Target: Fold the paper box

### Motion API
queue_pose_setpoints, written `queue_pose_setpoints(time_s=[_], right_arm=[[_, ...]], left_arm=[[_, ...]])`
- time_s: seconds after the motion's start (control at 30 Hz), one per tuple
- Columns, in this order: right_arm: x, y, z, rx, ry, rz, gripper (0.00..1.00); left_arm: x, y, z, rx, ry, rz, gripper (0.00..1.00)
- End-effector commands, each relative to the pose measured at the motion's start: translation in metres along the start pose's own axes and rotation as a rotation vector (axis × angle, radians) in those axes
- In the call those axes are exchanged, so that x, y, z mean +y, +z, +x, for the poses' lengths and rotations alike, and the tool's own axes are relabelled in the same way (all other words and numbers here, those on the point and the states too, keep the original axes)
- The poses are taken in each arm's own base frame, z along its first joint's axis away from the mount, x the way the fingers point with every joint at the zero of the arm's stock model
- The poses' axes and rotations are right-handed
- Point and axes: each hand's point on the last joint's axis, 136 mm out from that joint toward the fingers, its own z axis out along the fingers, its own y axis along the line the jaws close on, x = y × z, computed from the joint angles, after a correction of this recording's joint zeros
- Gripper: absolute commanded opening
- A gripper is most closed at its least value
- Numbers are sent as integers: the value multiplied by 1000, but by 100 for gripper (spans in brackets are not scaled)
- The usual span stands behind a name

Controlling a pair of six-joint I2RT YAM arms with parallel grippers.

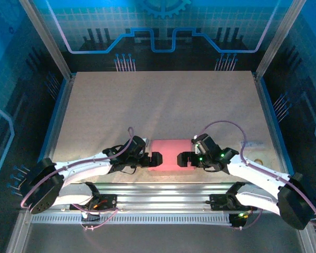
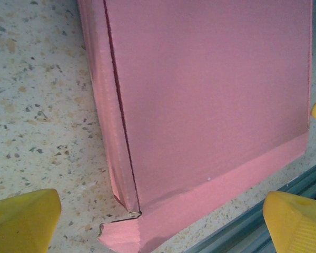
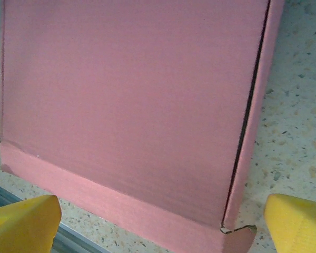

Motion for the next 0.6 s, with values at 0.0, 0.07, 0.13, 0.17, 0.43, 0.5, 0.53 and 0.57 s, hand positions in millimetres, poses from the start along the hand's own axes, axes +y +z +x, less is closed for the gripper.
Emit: queue_pose_setpoints(time_s=[0.0,0.07,0.13,0.17,0.43,0.5,0.53,0.57], right_arm=[[10,2,1,4,-4,-39,100],[9,3,1,2,-1,-34,100],[9,4,0,-3,3,-34,100],[9,4,0,-4,4,-35,100],[9,6,0,-3,2,-38,100],[9,6,0,-5,1,-38,100],[9,7,0,-6,-1,-38,100],[9,7,0,-8,-4,-37,100]], left_arm=[[-17,1,0,22,4,60,99],[-19,3,1,32,3,67,99],[-21,3,0,35,4,78,99],[-22,3,0,35,2,81,99],[-27,3,-1,35,5,98,99],[-27,3,-2,28,9,100,99],[-28,3,-4,21,13,101,99],[-28,2,-5,17,17,99,99]])
